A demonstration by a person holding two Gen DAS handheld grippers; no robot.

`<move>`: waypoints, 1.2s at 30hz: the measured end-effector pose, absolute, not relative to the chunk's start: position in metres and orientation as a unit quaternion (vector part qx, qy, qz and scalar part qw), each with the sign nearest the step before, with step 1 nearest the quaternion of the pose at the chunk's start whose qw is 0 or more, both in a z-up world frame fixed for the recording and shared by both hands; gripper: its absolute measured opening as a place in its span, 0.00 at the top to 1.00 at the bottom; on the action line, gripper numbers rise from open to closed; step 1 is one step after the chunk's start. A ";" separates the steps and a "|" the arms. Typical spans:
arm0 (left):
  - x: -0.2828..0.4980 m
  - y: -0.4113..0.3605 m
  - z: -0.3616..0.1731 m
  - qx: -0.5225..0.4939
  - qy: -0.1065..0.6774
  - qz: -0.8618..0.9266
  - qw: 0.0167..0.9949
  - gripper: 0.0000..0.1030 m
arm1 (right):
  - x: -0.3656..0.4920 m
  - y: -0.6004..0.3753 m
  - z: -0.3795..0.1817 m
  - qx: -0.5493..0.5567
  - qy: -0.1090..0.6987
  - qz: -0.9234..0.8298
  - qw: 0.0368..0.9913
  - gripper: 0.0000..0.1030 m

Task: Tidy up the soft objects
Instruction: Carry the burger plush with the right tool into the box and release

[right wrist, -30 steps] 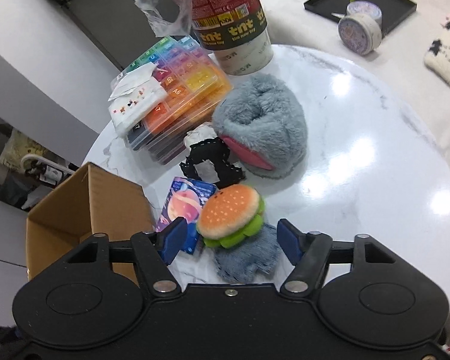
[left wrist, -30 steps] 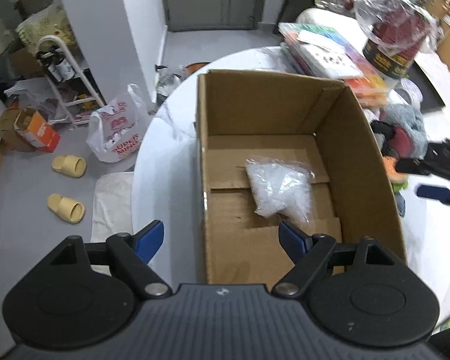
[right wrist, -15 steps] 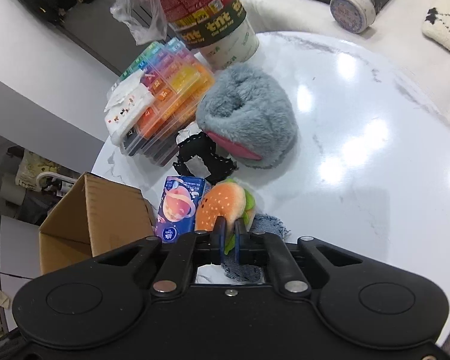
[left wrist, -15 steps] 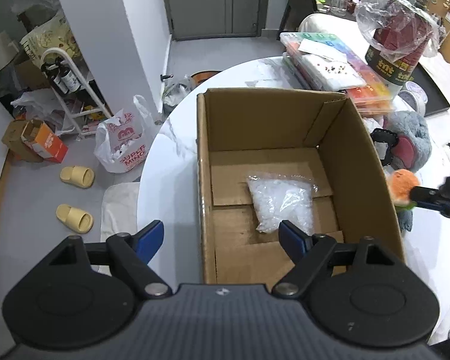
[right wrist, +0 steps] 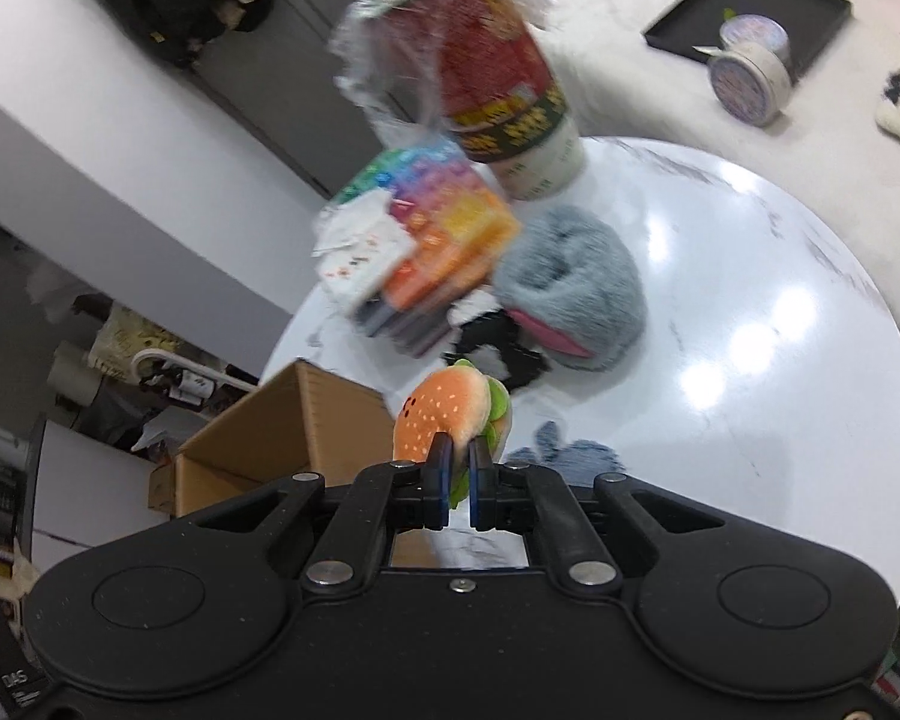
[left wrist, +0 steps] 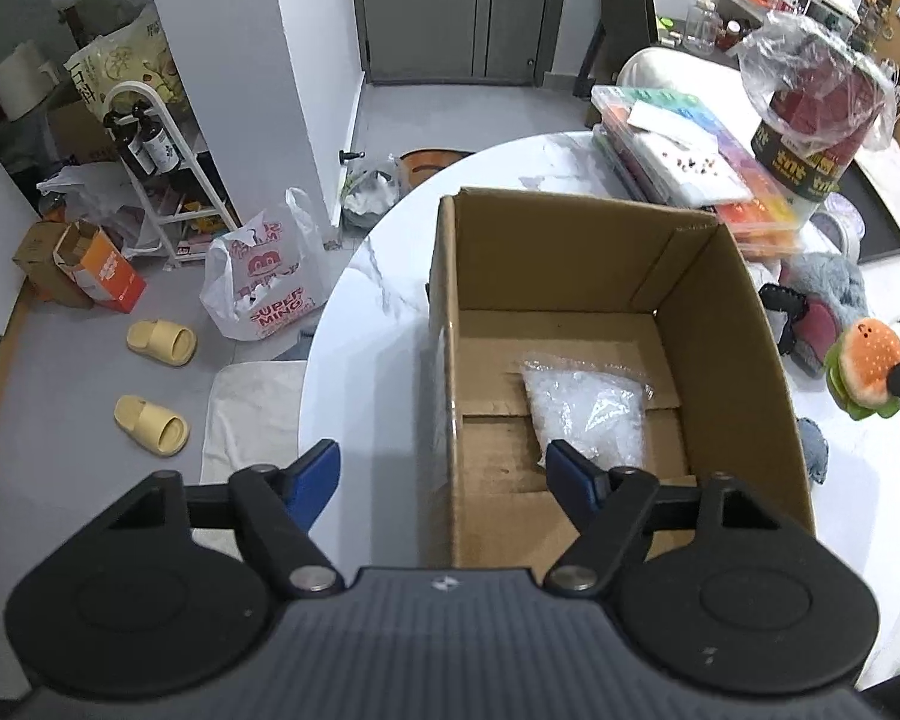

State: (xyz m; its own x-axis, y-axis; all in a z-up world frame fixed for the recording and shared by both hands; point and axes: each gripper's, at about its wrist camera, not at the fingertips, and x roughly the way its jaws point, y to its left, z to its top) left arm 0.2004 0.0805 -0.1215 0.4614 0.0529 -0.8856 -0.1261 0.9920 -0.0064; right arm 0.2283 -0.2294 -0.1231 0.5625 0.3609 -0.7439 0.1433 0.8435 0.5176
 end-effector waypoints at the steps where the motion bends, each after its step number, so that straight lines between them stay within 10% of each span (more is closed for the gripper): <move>1: 0.200 0.082 -0.121 -0.042 0.514 0.050 0.855 0.32 | 0.228 -0.226 -0.119 0.266 0.461 0.068 0.844 0.95; 10: 0.198 0.088 -0.119 -0.077 0.502 0.038 0.860 0.56 | 0.228 -0.194 -0.087 0.229 0.443 0.101 0.861 0.94; 30: 0.193 0.072 -0.101 -0.103 0.447 -0.040 0.888 0.59 | 0.244 -0.105 -0.085 0.211 0.480 0.212 0.824 0.92; 34: 0.200 0.080 -0.109 -0.141 0.446 -0.061 0.882 0.96 | 0.248 -0.092 -0.091 0.220 0.494 0.231 0.809 0.92; 36: 0.199 0.082 -0.109 -0.150 0.436 -0.067 0.885 1.00 | 0.247 -0.088 -0.091 0.222 0.495 0.237 0.806 0.92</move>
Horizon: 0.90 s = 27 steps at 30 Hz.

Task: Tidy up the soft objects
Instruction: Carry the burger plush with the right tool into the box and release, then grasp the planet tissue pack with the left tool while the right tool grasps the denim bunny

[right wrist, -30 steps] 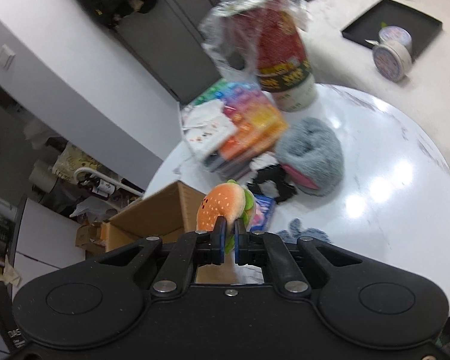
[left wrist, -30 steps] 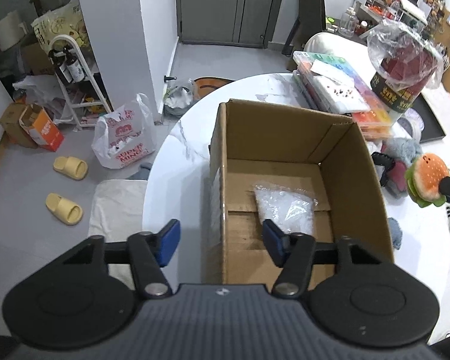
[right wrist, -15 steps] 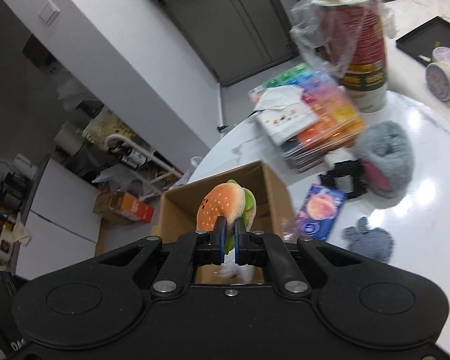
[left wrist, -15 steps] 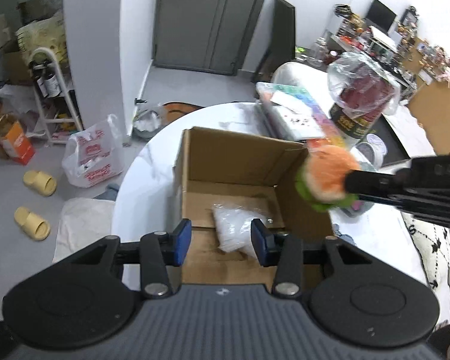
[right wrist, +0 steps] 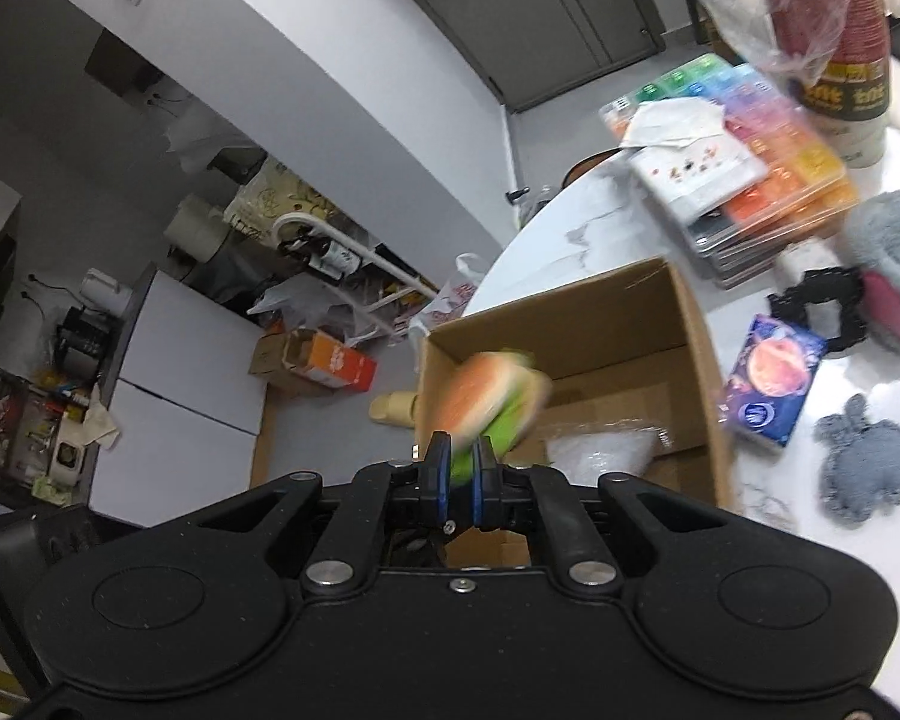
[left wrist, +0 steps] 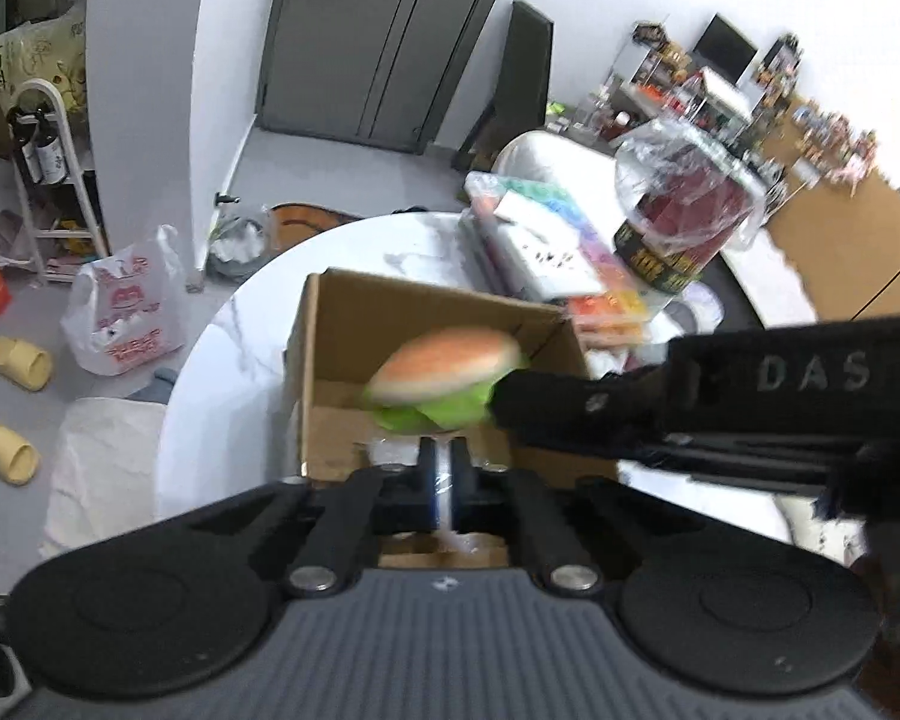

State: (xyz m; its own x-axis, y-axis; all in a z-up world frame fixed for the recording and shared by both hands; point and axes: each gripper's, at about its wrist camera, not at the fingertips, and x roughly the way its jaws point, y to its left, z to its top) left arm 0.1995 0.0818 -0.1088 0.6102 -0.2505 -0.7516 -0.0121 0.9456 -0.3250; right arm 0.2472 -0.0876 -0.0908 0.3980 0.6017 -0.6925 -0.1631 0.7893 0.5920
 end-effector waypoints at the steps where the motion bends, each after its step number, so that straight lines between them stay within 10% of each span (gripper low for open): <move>1: 0.199 0.080 -0.107 -0.147 0.431 -0.067 0.888 1.00 | 0.247 -0.086 -0.091 0.220 0.495 0.238 0.806 0.92; 7: 0.203 0.077 -0.106 -0.122 0.451 -0.021 0.884 1.00 | 0.246 -0.088 -0.090 0.210 0.495 0.232 0.811 0.86; 12: 0.201 0.068 -0.098 -0.106 0.458 -0.037 0.882 0.96 | 0.237 -0.120 -0.081 0.191 0.466 0.215 0.837 0.48; 20: 0.198 0.024 -0.083 -0.092 0.449 -0.083 0.885 0.50 | 0.224 -0.190 -0.078 0.176 0.443 0.167 0.863 0.35; 27: 0.207 -0.007 -0.074 -0.053 0.450 -0.101 0.886 0.41 | 0.216 -0.231 -0.091 0.187 0.441 0.141 0.867 0.31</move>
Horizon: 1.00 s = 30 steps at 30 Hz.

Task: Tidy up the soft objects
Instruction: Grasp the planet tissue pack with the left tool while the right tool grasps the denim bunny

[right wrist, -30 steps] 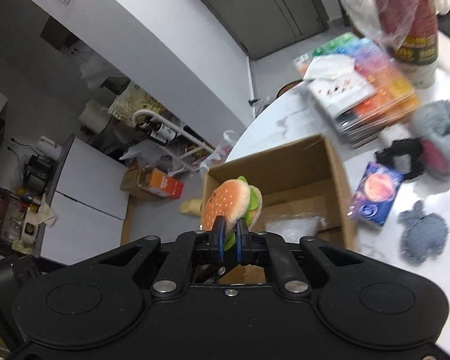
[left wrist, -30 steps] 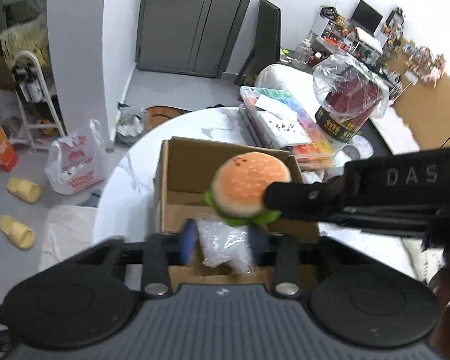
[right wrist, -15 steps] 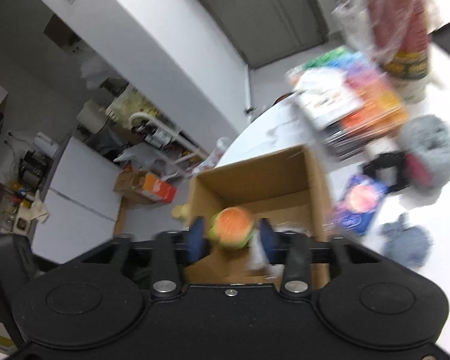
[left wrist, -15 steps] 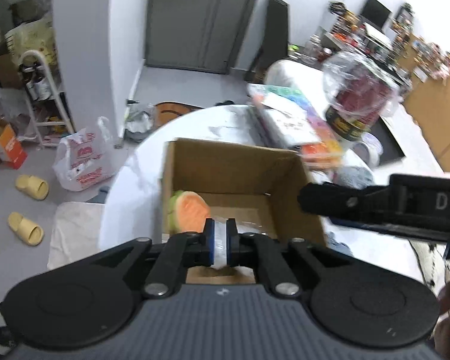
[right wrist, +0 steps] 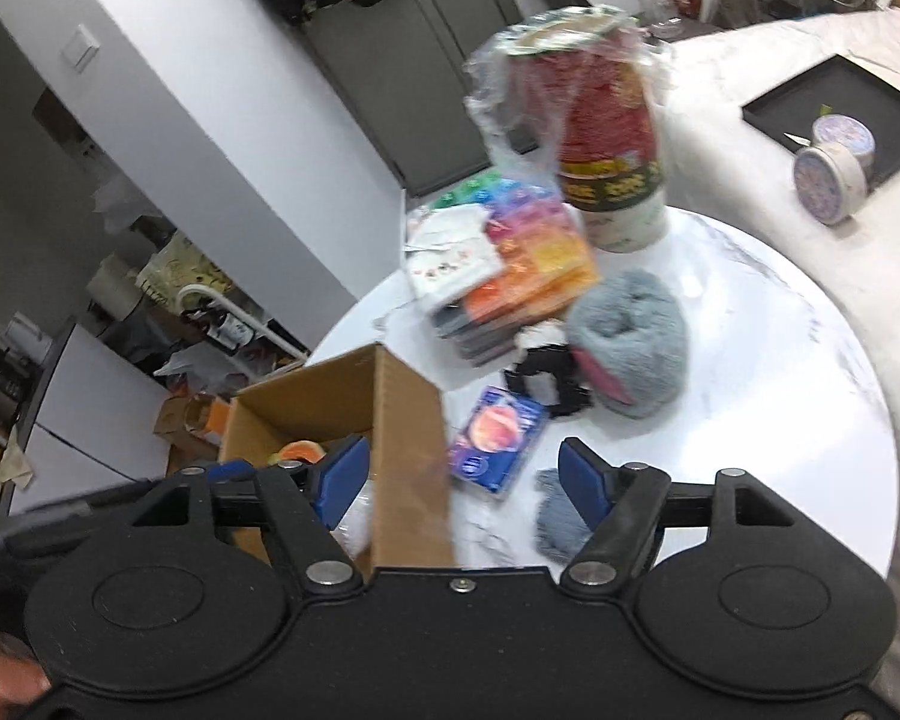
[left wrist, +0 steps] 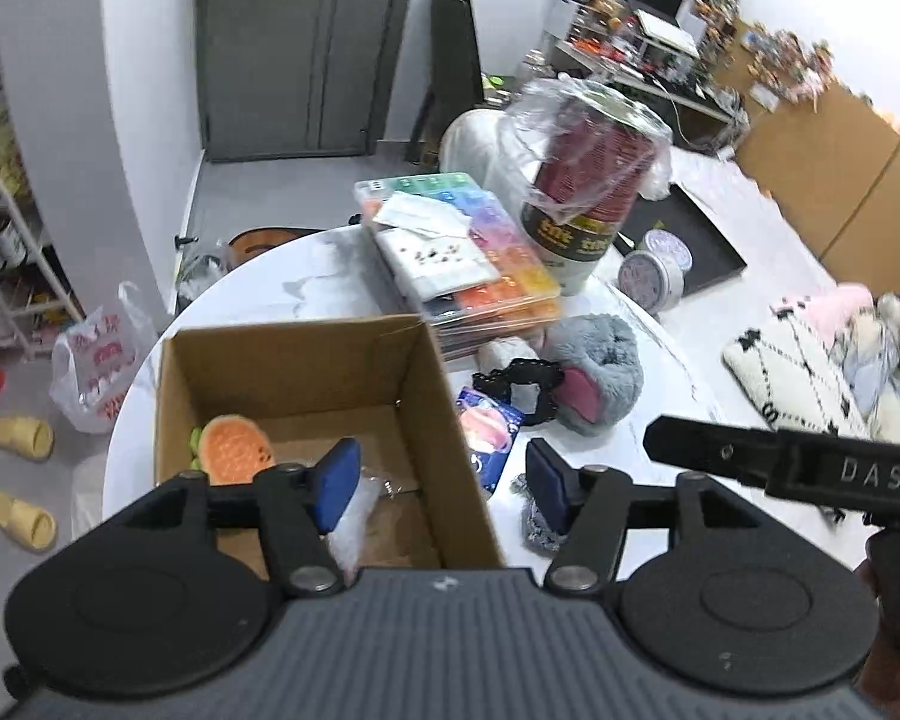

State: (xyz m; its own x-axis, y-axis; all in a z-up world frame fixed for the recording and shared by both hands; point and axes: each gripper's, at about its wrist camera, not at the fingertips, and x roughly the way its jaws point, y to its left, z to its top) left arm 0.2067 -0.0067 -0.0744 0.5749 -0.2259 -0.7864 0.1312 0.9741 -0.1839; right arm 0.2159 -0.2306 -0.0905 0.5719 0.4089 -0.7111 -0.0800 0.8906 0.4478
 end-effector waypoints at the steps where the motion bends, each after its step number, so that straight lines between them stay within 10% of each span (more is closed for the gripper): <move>1: 0.209 -0.011 -0.073 -0.045 0.451 -0.101 0.886 0.40 | 0.215 -0.235 -0.093 0.190 0.441 0.139 0.866 0.31; 30: 0.313 -0.121 -0.153 0.138 0.578 -0.121 0.795 0.41 | 0.237 -0.241 -0.174 0.161 0.516 0.109 0.834 0.36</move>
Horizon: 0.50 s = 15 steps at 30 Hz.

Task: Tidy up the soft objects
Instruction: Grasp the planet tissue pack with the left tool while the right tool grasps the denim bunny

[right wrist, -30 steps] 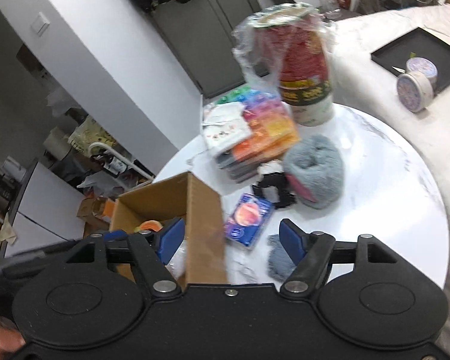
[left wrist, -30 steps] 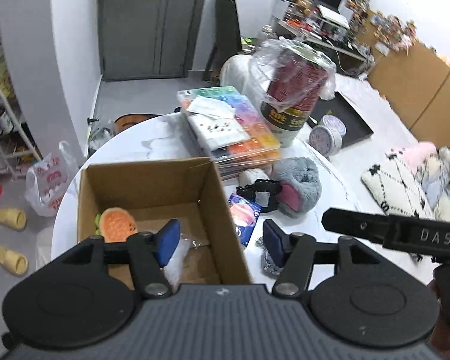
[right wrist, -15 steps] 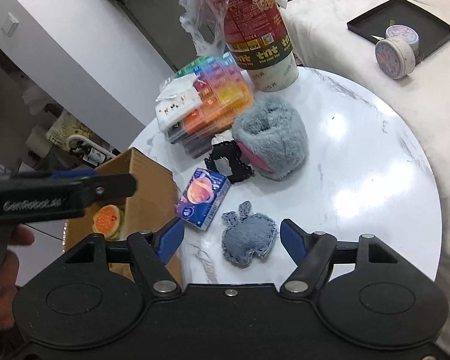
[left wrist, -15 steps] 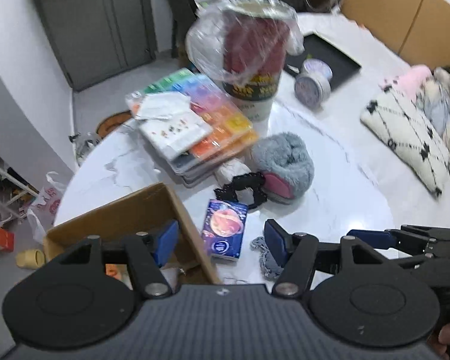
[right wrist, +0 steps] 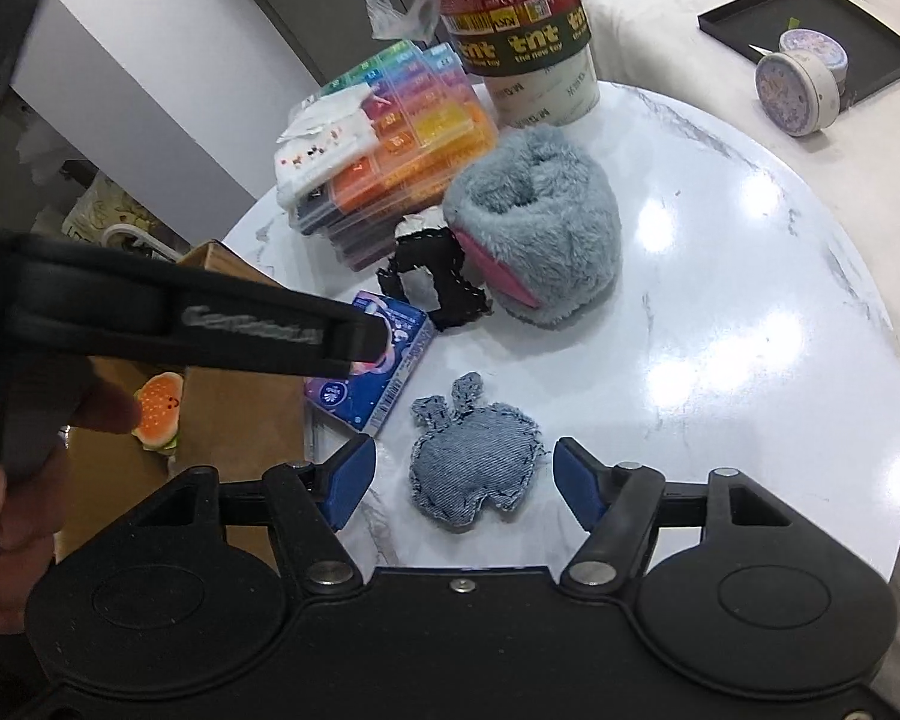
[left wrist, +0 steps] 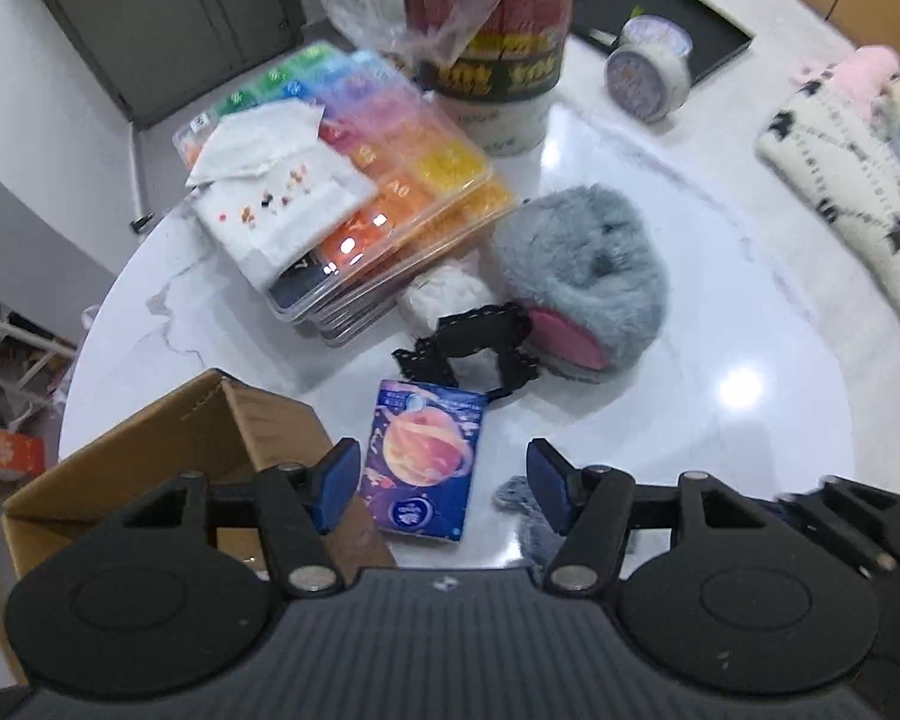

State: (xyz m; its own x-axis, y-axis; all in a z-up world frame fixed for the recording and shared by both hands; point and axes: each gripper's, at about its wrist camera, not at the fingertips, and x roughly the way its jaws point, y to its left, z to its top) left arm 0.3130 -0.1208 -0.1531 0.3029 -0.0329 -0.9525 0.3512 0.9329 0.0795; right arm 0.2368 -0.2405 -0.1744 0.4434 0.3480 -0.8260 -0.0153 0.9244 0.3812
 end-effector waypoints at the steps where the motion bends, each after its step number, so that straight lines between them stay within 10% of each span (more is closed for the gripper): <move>1: 0.315 -0.123 -0.157 0.148 0.579 -0.115 0.794 0.41 | 0.237 -0.240 -0.176 0.158 0.518 0.107 0.834 0.36; 10: 0.334 -0.141 -0.178 0.208 0.594 -0.084 0.773 0.41 | 0.243 -0.230 -0.189 0.131 0.532 0.087 0.832 0.40; 15: 0.336 -0.148 -0.188 0.222 0.595 -0.070 0.769 0.41 | 0.246 -0.232 -0.202 0.128 0.553 0.078 0.820 0.68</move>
State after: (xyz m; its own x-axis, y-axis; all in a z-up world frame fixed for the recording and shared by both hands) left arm 0.3356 -0.1476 -0.1881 0.2830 0.1563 -0.9463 0.3729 0.8911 0.2587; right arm 0.2465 -0.2316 -0.2019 0.3768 0.2687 -0.8865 0.0143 0.9552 0.2956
